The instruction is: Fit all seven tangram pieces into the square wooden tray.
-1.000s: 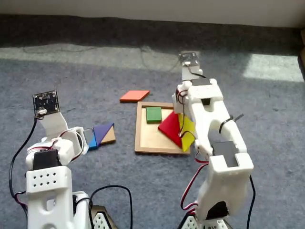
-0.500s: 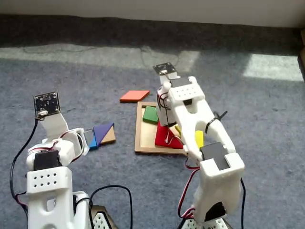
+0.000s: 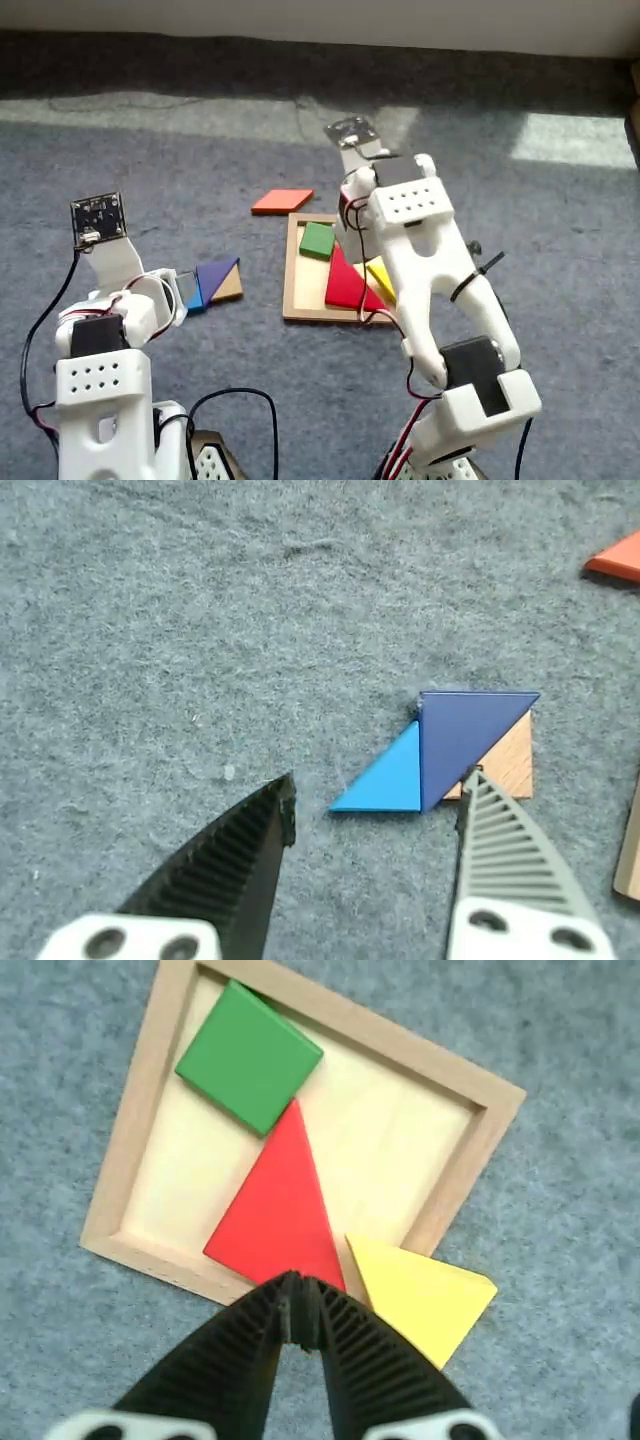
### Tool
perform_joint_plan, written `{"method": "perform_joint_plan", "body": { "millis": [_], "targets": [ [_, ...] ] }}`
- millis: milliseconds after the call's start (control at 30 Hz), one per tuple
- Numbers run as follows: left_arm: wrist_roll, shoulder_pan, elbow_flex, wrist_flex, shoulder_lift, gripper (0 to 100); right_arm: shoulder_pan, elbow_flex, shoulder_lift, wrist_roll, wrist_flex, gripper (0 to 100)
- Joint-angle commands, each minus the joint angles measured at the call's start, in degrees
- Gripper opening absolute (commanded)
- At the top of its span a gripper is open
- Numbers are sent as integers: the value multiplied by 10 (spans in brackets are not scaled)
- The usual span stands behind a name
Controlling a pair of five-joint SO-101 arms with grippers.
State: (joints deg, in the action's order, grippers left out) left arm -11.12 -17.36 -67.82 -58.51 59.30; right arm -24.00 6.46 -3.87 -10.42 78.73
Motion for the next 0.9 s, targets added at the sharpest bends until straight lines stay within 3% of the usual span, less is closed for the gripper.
{"method": "perform_joint_plan", "body": {
  "millis": [0,267,567,867],
  "targets": [
    [6,-4,4,9,8,260,-40,74,41,-10,-87,6],
    [6,-4,4,9,7,260,-73,202,39,-12,-218,6],
    [6,-4,4,9,8,260,15,207,38,-13,-307,6],
    [6,-4,4,9,8,260,56,204,45,-13,-276,6]
  ]
}}
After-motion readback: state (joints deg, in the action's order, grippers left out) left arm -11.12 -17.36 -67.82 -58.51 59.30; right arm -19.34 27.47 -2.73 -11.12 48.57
